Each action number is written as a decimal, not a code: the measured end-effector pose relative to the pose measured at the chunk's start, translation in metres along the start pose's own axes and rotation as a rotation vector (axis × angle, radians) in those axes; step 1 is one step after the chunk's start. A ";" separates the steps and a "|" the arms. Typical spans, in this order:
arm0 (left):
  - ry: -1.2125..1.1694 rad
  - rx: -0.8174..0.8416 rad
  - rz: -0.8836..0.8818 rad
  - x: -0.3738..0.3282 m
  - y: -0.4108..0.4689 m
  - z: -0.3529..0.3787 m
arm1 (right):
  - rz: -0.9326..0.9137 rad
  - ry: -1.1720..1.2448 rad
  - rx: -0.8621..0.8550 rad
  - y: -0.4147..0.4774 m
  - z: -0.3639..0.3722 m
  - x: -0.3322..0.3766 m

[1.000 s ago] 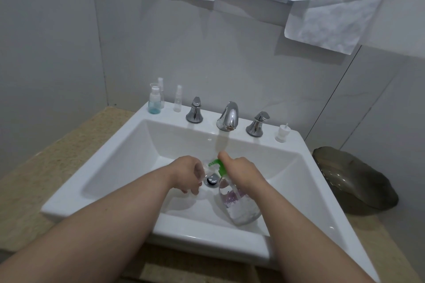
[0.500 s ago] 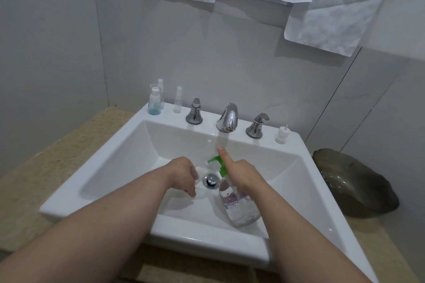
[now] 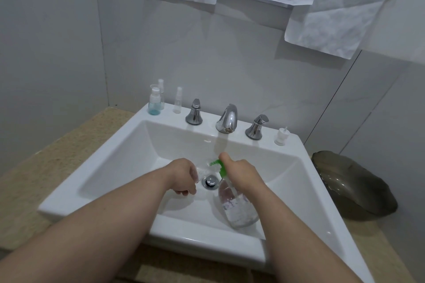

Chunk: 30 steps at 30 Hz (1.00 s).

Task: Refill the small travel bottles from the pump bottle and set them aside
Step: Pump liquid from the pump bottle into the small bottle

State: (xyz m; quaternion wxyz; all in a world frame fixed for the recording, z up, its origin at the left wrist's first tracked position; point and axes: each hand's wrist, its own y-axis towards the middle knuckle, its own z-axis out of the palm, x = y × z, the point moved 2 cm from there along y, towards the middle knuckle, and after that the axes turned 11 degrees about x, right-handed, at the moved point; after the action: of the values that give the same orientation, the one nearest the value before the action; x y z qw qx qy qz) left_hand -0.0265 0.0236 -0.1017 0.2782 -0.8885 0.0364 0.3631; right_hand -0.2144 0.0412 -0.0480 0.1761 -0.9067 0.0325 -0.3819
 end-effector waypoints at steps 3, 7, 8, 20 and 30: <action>0.013 0.007 -0.001 0.000 0.001 0.000 | -0.005 -0.009 0.005 0.000 -0.001 0.000; 0.000 0.029 0.003 0.000 0.001 0.001 | -0.020 -0.021 0.023 -0.002 -0.002 0.001; -0.004 0.032 0.005 0.000 0.001 0.001 | -0.025 -0.025 0.024 -0.002 -0.002 0.001; 0.050 0.013 -0.017 0.001 0.002 -0.002 | 0.019 -0.076 0.039 -0.008 0.002 0.002; 0.092 0.000 0.018 0.000 0.002 -0.001 | 0.004 -0.022 -0.014 -0.006 0.002 0.003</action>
State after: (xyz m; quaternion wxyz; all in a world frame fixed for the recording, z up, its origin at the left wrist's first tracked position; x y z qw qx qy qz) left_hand -0.0262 0.0213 -0.1016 0.2731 -0.9038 0.0570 0.3245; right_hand -0.2109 0.0470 -0.0451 0.1710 -0.9119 0.0351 -0.3714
